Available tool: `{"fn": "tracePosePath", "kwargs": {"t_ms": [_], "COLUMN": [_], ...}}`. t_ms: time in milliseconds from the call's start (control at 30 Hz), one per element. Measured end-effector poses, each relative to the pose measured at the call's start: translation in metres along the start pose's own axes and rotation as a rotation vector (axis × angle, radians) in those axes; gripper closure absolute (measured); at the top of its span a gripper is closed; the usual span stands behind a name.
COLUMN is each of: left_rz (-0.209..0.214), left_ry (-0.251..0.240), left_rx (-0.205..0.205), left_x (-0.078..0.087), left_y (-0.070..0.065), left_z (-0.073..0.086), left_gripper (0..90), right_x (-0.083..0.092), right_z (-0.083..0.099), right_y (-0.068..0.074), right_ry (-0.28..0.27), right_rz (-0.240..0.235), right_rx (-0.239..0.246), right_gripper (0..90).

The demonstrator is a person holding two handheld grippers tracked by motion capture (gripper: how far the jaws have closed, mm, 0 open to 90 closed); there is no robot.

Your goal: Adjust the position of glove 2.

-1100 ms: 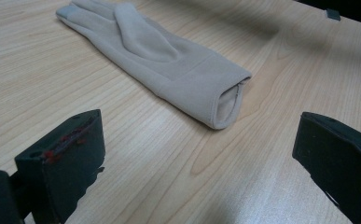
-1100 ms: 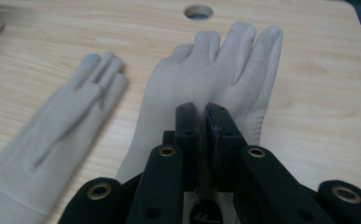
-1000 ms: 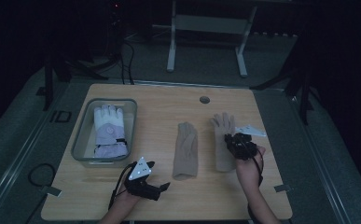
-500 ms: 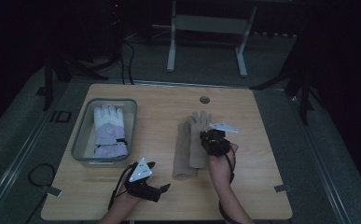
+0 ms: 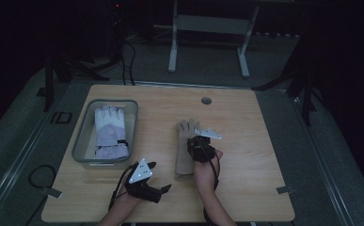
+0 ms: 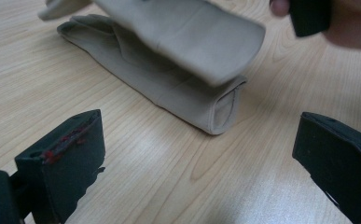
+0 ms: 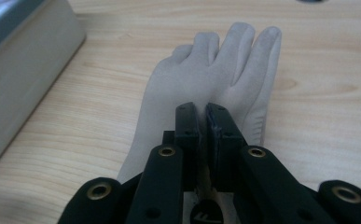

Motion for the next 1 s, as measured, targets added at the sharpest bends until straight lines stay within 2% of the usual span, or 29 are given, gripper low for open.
{"fn": "tracePosePath", "kwargs": {"t_ms": [267, 533, 733, 900, 967, 1000], "left_rz": [0.005, 0.014, 0.016, 0.026, 0.035, 0.039], "left_ry": [0.007, 0.010, 0.014, 0.002, -0.009, -0.014], "left_rx": [-0.004, 0.004, 0.006, 0.017, 0.023, 0.023], "left_x": [-0.001, -0.003, -0.003, -0.004, -0.004, -0.004], "left_y": [-0.001, -0.001, 0.000, -0.001, -0.001, -0.002], "left_z": [0.001, 0.002, 0.002, 0.002, 0.001, 0.001], "left_gripper": [2.4, 2.4, 2.4, 2.4, 2.4, 2.4], "right_x": [-0.010, -0.021, -0.028, -0.029, -0.028, -0.028], "right_z": [0.014, 0.027, 0.035, 0.037, 0.036, 0.034], "right_y": [0.005, 0.000, -0.004, -0.005, -0.005, -0.005], "right_ry": [0.018, 0.033, 0.055, 0.055, 0.069, 0.074], "right_rz": [0.027, 0.059, 0.045, 0.038, 0.024, 0.007], "right_rx": [0.014, 0.019, 0.007, 0.033, 0.037, 0.039], "right_gripper": [83.6, 82.3, 81.4, 80.8, 77.5, 73.2]}}
Point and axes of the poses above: each handheld gripper's, and its own axes: x roughly backward along the jaws, z roughly out of its underside, y roughly to its left, the point moved 5 cm from there along -x, roughly forward along the jaws, and after that the axes turned 8 degrees about z, right-handed, at the moved point
